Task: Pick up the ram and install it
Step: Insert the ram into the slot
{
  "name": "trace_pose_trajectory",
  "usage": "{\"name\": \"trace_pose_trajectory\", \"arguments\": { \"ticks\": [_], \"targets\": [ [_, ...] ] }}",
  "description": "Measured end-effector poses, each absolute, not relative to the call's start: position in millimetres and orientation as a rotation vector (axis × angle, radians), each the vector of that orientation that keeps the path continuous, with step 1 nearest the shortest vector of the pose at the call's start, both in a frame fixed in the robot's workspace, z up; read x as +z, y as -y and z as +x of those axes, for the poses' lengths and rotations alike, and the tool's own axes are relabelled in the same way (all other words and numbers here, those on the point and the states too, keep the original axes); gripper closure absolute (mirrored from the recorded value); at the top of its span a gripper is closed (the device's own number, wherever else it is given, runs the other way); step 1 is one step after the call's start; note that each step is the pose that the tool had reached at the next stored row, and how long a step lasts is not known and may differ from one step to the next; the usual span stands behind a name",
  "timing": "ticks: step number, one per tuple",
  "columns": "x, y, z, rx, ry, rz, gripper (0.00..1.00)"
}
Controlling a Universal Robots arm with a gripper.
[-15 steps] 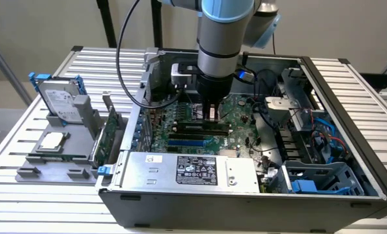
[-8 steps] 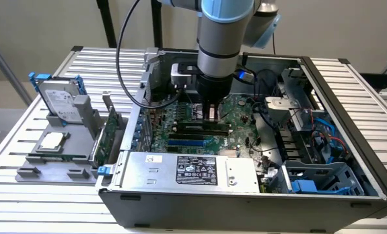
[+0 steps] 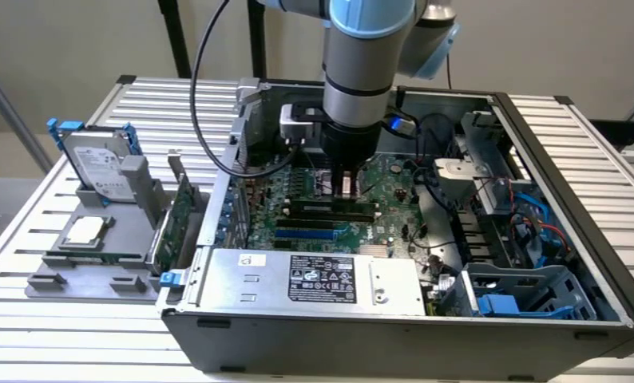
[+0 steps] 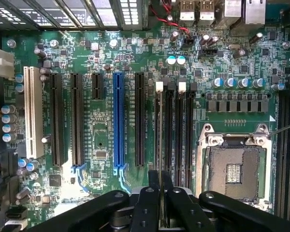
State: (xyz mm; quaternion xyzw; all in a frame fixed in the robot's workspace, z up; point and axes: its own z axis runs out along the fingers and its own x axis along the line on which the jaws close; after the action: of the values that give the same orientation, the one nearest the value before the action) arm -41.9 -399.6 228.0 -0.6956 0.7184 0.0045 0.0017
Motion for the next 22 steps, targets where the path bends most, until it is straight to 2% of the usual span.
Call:
{"name": "trace_pose_trajectory", "arguments": {
  "ticks": [14,15,22],
  "targets": [
    [222.1,397.8,-42.2,0.011,-2.258,-2.182,1.0],
    [221.5,397.8,-42.2,0.012,-2.258,-2.182,0.0],
    [225.9,397.8,-42.2,0.012,-2.258,-2.182,0.0]
  ]
}}
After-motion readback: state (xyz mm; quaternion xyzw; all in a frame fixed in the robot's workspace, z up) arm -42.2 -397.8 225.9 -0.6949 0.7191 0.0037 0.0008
